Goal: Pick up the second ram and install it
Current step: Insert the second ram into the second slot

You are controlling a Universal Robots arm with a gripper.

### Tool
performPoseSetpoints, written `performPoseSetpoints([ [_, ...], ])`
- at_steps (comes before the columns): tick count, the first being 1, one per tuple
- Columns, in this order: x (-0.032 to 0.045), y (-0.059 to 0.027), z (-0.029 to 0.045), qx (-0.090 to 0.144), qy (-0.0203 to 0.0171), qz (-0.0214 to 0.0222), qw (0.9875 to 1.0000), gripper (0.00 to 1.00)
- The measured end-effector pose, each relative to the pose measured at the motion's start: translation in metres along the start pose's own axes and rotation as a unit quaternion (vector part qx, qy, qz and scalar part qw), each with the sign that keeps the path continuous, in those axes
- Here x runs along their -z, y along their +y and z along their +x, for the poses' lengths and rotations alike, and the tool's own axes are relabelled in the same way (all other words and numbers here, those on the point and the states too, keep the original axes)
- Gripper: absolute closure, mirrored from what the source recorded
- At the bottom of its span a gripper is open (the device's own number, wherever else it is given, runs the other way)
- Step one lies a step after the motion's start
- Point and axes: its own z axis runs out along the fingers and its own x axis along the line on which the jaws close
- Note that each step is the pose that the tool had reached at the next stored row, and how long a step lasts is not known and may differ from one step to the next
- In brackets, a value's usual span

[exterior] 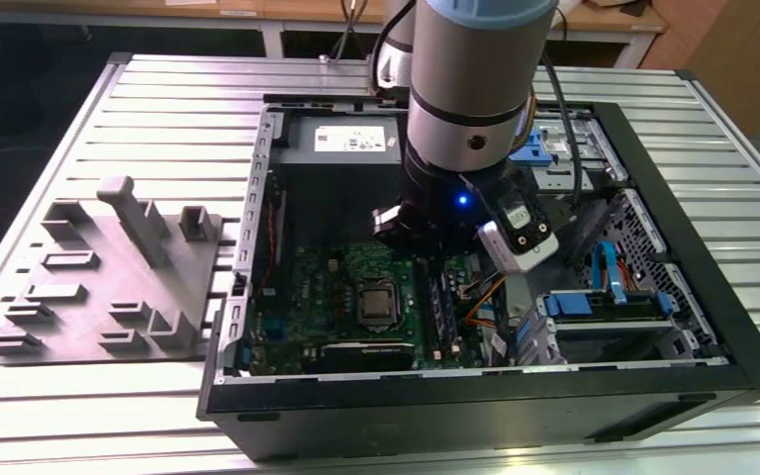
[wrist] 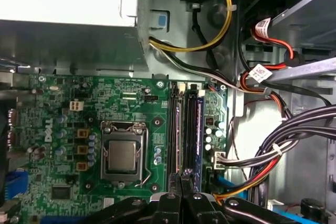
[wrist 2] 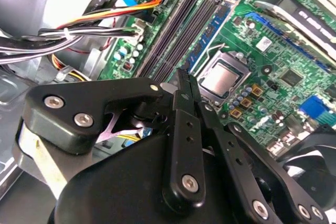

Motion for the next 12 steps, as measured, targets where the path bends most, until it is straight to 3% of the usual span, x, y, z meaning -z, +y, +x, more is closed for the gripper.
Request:
performPoseSetpoints([
  [7,-0.0077,-0.0002,-0.0018,0.000,-0.0002,-0.0077,1.0000,0.89],
  [12,-0.0122,-0.0002,-0.0017,0.000,-0.0002,-0.0084,1.0000,0.89],
])
